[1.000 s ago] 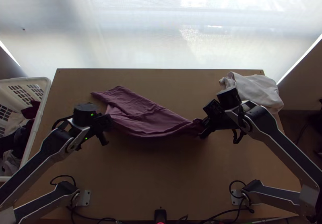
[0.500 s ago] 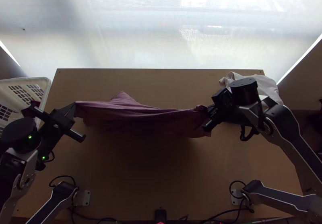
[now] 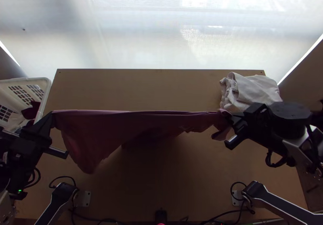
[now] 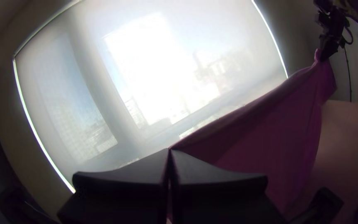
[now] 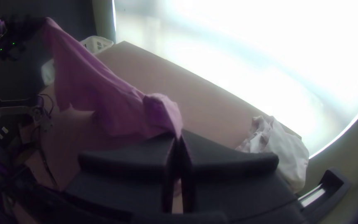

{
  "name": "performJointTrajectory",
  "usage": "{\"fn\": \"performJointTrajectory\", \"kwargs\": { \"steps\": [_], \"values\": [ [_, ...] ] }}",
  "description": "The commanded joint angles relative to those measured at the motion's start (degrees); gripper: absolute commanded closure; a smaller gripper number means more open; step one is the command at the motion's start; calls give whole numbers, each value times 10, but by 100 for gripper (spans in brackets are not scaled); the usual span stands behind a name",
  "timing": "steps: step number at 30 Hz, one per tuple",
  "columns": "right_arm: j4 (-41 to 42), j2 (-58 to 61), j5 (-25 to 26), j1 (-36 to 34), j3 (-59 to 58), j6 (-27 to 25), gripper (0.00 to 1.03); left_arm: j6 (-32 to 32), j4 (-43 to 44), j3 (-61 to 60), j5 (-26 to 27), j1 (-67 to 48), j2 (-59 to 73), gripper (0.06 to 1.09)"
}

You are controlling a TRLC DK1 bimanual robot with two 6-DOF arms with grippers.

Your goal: Fold the t-shirt

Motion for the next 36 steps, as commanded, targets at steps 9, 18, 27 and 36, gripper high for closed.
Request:
{"fn": "performJointTrajectory", "kwargs": {
  "steps": [9, 18, 27, 36],
  "values": [
    [-112, -84, -7, 59, 76, 69, 100, 18, -9, 82, 114, -1, -38, 105],
    [-121, -65, -174, 53, 44, 132, 100, -106, 1, 56, 145, 5, -29, 105],
    [-96, -38, -290, 53, 45, 183, 100, -143, -31, 123, 267, 2, 38, 105],
    [-128, 43, -281, 71, 242, 168, 100, -127, 93, 151, 266, 8, 48, 105]
  ]
}}
